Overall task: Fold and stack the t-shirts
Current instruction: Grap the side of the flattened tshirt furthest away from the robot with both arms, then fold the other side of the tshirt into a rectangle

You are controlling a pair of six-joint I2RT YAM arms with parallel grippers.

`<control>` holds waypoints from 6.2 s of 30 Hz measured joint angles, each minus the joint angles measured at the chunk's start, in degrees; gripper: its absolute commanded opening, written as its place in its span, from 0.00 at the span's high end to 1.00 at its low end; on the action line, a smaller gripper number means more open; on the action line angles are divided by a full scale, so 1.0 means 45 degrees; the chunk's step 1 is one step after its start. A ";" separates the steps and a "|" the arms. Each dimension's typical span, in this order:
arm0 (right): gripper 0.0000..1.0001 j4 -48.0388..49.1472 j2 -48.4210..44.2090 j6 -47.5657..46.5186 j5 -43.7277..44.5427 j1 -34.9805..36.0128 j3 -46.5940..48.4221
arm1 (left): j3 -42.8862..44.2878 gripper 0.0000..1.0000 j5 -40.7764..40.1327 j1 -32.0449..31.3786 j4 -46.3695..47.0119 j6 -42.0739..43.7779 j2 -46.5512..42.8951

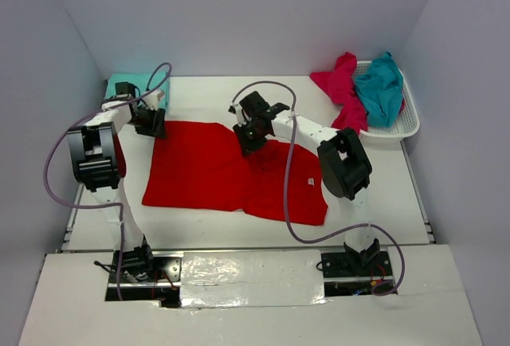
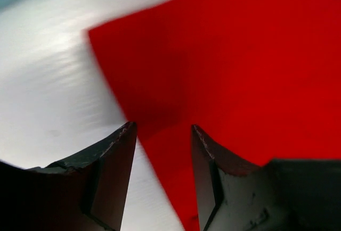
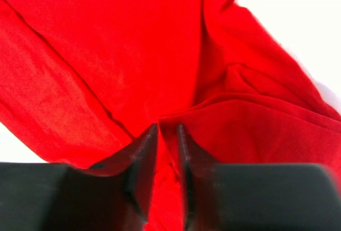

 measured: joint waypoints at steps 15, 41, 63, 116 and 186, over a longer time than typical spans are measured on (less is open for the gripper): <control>1.00 0.0151 0.0010 0.0262 0.0792 -0.0321 -0.0010 | 0.0107 0.35 -0.1729 -0.0491 0.0971 -0.1647 0.0209; 1.00 0.1452 -0.1860 0.0121 0.1404 -0.4619 -0.1282 | 0.0466 0.31 -0.2501 -0.0806 0.1093 -0.1345 0.0680; 1.00 0.1447 -0.1865 -0.0214 0.1559 -0.4707 -0.0738 | 0.2487 0.32 -0.1681 -0.0753 0.0437 -0.2773 0.1860; 1.00 0.0937 -1.2390 0.2152 0.1350 -0.7067 -1.1118 | -0.5406 1.00 -0.0685 -0.0733 -0.0316 0.9612 -0.5654; 0.63 0.0374 -1.1191 0.3201 0.1001 -0.5498 -0.9947 | -0.3439 1.00 0.0612 0.1331 0.0316 0.7689 -0.5430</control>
